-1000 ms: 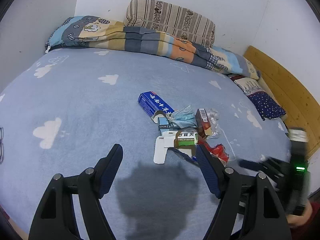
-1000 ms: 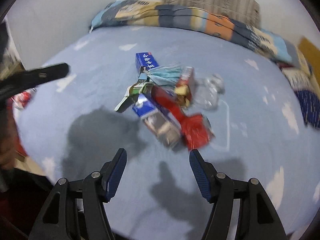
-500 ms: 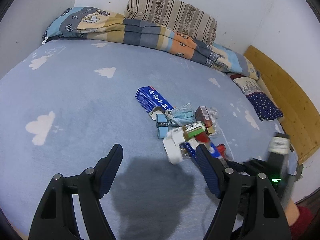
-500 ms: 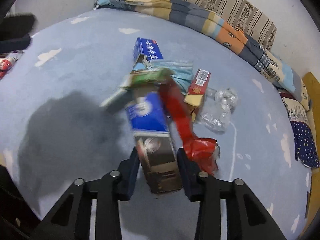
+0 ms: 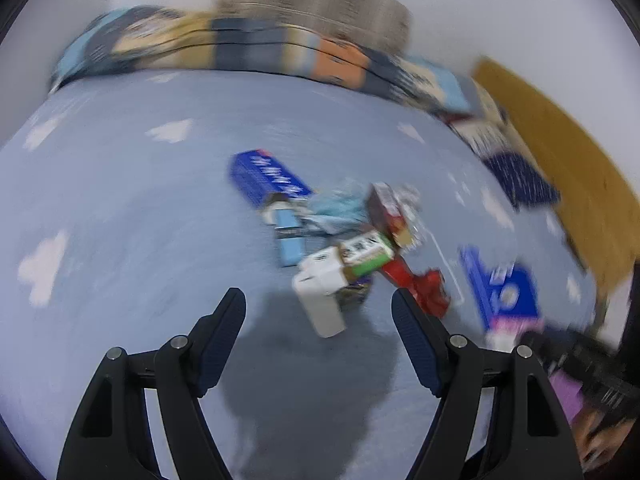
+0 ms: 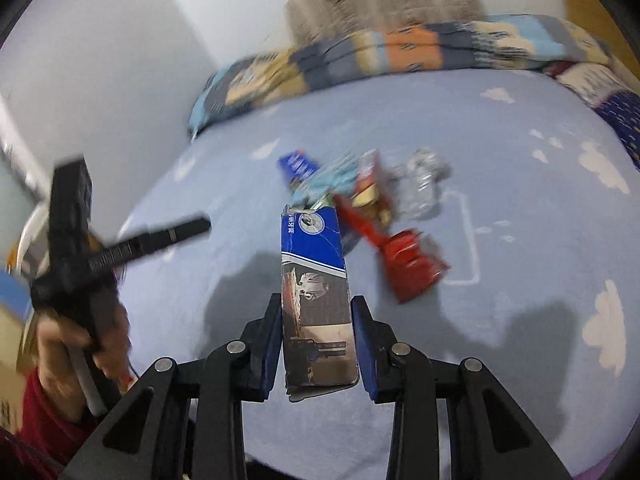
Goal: Collect trash
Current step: 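Grasp the blue-and-white medicine box with the right gripper, then grasp the green-and-white tube box with the left gripper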
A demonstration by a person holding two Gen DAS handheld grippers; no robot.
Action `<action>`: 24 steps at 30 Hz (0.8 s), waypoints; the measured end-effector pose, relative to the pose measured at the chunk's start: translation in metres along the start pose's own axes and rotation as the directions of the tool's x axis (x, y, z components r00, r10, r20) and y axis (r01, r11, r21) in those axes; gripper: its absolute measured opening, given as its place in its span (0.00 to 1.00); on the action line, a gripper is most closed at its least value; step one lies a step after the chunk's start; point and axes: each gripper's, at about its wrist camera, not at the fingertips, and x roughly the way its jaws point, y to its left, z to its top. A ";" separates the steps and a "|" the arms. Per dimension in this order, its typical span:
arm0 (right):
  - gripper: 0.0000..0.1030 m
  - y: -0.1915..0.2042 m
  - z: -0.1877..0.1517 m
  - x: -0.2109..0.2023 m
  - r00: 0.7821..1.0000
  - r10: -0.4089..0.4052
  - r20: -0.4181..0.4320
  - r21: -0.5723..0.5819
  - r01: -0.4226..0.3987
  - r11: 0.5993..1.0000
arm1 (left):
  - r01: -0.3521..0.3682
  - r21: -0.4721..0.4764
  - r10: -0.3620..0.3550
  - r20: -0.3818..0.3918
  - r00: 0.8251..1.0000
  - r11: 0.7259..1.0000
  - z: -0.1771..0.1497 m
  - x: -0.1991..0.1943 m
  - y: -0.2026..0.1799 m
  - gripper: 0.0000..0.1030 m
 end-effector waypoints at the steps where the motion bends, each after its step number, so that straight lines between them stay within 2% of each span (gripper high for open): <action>1: 0.34 -0.003 0.002 -0.001 1.000 -0.016 0.013 0.009 0.016 1.000 | -0.012 0.075 0.013 -0.008 1.000 0.997 0.001 0.010 -0.012 0.73; 4: 0.34 -0.016 0.006 -0.002 0.999 -0.024 0.027 0.071 0.022 0.997 | -0.036 0.238 0.041 -0.017 0.999 0.971 0.002 0.036 -0.035 0.73; 7: 0.34 -0.023 0.007 0.001 0.999 -0.035 0.024 0.103 0.033 0.994 | -0.065 0.309 0.076 -0.024 0.997 0.949 0.004 0.060 -0.041 0.73; 9: 0.34 -0.025 0.007 -0.001 0.999 -0.045 0.029 0.110 0.041 0.993 | -0.053 0.308 0.069 -0.043 0.997 0.950 0.007 0.076 -0.041 0.73; 11: 0.34 -0.028 0.007 -0.003 0.998 -0.047 0.030 0.117 0.043 0.992 | -0.070 0.307 0.087 -0.041 0.995 0.949 0.011 0.088 -0.041 0.72; 13: 0.34 -0.031 0.008 -0.002 0.998 -0.053 0.027 0.124 0.050 0.991 | -0.079 0.300 0.094 -0.036 0.995 0.951 0.015 0.096 -0.041 0.59; 14: 0.34 -0.032 0.009 -0.001 0.998 -0.051 0.025 0.127 0.048 0.991 | -0.073 0.291 0.090 -0.047 0.995 0.954 0.017 0.099 -0.041 0.43; 15: 0.34 -0.034 0.008 -0.002 0.999 -0.048 0.023 0.129 0.045 0.991 | -0.063 0.275 0.083 -0.059 0.995 0.959 0.019 0.101 -0.039 0.33; 19: 0.34 -0.034 0.007 -0.002 0.998 -0.051 0.022 0.124 0.048 0.991 | -0.077 0.237 0.088 -0.034 0.996 0.968 0.023 0.094 -0.033 0.31; 24: 0.34 -0.034 0.008 -0.002 0.998 -0.062 0.030 0.119 0.058 0.991 | -0.037 0.129 0.037 0.004 0.999 0.991 0.029 0.070 -0.016 0.28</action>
